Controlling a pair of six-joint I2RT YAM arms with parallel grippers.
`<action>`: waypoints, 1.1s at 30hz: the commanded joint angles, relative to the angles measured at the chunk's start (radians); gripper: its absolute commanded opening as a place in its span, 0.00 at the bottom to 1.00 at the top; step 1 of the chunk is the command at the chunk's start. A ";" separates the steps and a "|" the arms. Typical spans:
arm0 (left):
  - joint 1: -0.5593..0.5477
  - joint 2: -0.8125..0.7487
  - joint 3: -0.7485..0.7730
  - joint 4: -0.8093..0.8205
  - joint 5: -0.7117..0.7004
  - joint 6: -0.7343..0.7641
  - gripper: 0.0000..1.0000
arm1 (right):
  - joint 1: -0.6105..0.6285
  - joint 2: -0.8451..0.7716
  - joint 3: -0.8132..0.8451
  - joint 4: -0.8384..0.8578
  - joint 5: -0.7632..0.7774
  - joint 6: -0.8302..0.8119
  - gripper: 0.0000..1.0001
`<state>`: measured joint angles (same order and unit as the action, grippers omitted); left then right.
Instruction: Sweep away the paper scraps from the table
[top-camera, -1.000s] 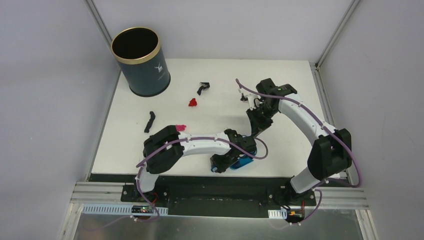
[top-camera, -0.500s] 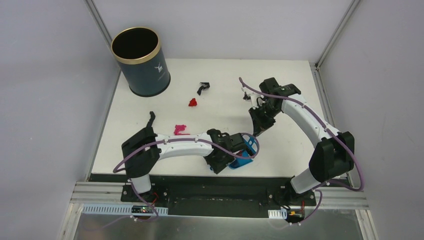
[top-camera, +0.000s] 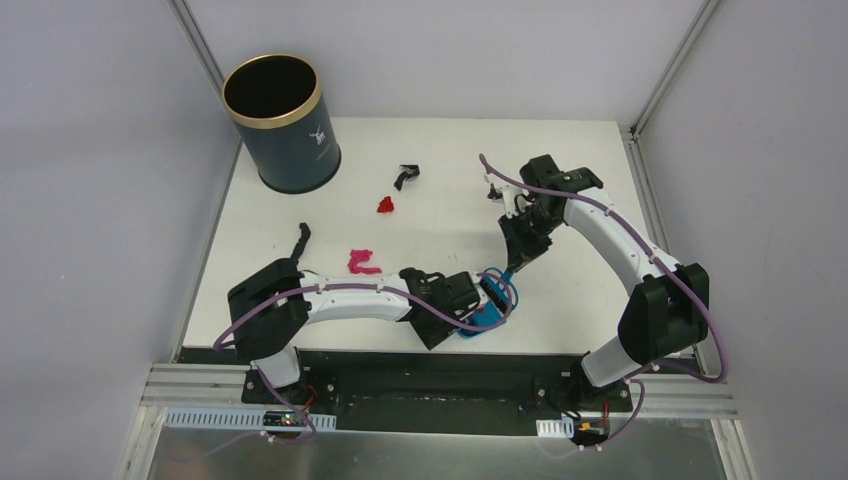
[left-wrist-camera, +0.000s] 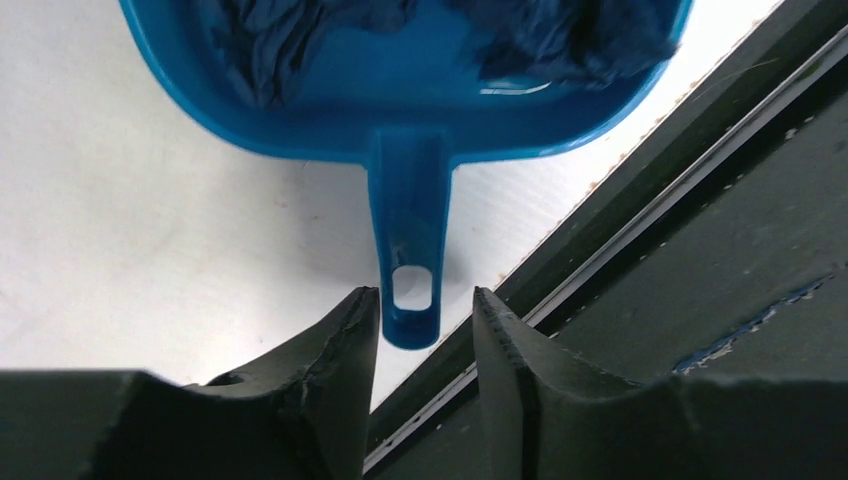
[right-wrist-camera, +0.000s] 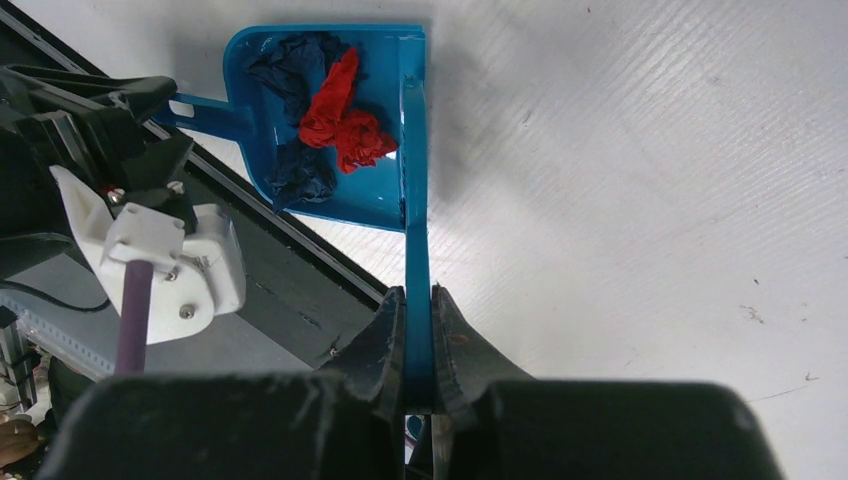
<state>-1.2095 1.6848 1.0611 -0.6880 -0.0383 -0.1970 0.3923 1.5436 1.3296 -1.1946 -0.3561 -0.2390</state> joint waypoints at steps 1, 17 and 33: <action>0.004 0.005 -0.003 0.103 0.037 0.038 0.37 | -0.011 -0.047 0.005 0.002 -0.007 -0.009 0.00; 0.003 -0.020 0.094 -0.054 0.014 0.006 0.05 | -0.058 -0.069 0.040 -0.010 0.032 -0.004 0.00; 0.162 -0.066 0.377 -0.352 -0.046 0.054 0.00 | -0.391 -0.007 0.035 -0.020 -0.114 -0.055 0.00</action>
<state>-1.1286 1.6619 1.3445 -0.9447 -0.0742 -0.1707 -0.0059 1.5478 1.4277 -1.2335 -0.4103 -0.2619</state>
